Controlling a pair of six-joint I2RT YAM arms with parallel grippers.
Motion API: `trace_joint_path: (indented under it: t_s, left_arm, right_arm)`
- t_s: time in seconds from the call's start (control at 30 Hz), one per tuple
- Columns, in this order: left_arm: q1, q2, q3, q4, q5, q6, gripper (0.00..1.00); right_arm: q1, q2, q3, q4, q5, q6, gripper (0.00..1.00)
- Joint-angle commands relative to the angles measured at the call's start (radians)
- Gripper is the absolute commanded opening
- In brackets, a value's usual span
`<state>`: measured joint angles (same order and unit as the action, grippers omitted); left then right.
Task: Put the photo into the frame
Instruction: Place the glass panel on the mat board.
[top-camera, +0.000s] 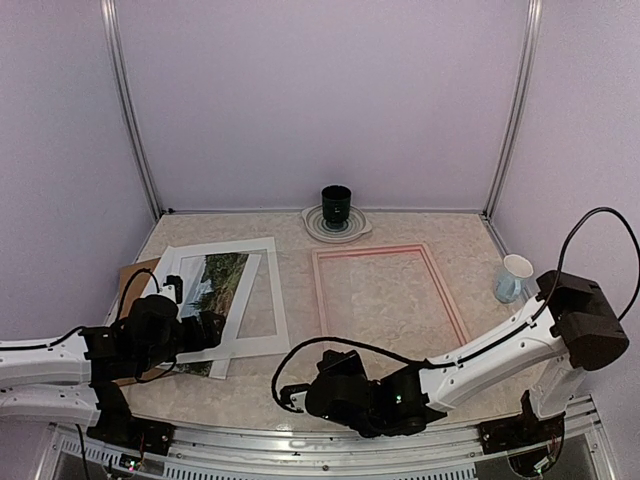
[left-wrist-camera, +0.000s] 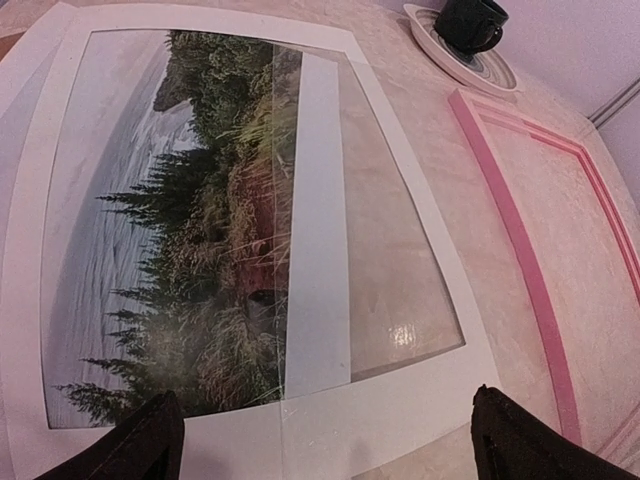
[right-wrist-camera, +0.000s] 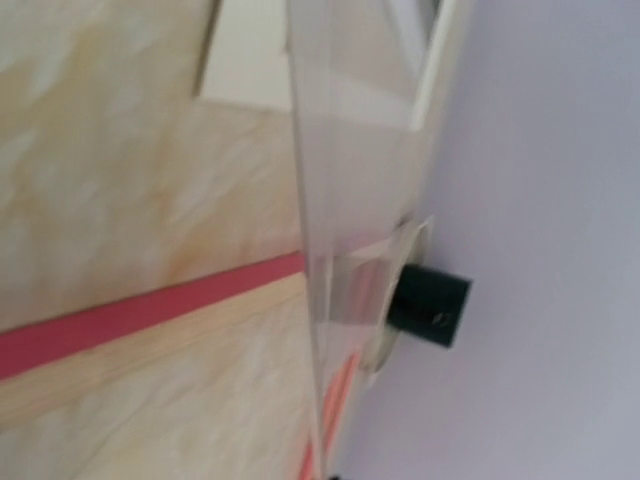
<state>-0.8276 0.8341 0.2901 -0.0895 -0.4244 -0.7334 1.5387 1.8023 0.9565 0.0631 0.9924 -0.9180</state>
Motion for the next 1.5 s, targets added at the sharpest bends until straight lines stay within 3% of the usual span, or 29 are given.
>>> trace_joint_path:
  t_s: [0.0, 0.13, 0.3, 0.4, 0.5, 0.83, 1.0, 1.13, 1.3, 1.47]
  left_arm:
    - [-0.005, 0.004, -0.011, 0.035, 0.012, 0.006, 0.99]
    - [-0.005, 0.013, -0.009, 0.037, 0.017, 0.011, 0.99]
    - [-0.005, 0.019, -0.009, 0.045, 0.023, 0.009, 0.99]
    - [-0.005, 0.022, -0.004, 0.045, 0.024, 0.008, 0.99]
    - [-0.005, 0.021, -0.002, 0.044, 0.025, 0.008, 0.99]
    - [-0.005, 0.04, 0.021, 0.046, 0.025, 0.017, 0.99]
    - [-0.005, 0.055, 0.021, 0.06, 0.03, 0.014, 0.99]
    - [-0.005, 0.058, 0.023, 0.062, 0.026, 0.018, 0.99]
    - [-0.005, 0.054, 0.026, 0.062, 0.023, 0.023, 0.99]
    - [-0.005, 0.054, 0.022, 0.065, 0.031, 0.018, 0.99]
  right_arm:
    - [0.005, -0.034, -0.03, -0.142, -0.003, 0.199, 0.0]
    - [0.002, -0.049, -0.064, -0.171, -0.023, 0.269, 0.0]
    - [0.0, -0.08, -0.084, -0.209, -0.057, 0.347, 0.11]
    - [-0.003, -0.09, -0.099, -0.243, -0.07, 0.393, 0.39]
    - [-0.004, -0.109, -0.112, -0.288, -0.085, 0.444, 0.57]
    - [-0.008, -0.242, -0.092, -0.421, -0.238, 0.59, 0.91]
    - [-0.041, -0.369, -0.077, -0.428, -0.337, 0.658, 0.98]
    - [-0.15, -0.477, -0.035, -0.414, -0.383, 0.757, 0.99]
    - [-0.437, -0.554, 0.04, -0.438, -0.553, 0.953, 0.99]
    - [-0.694, -0.525, 0.102, -0.477, -0.661, 1.11, 0.99]
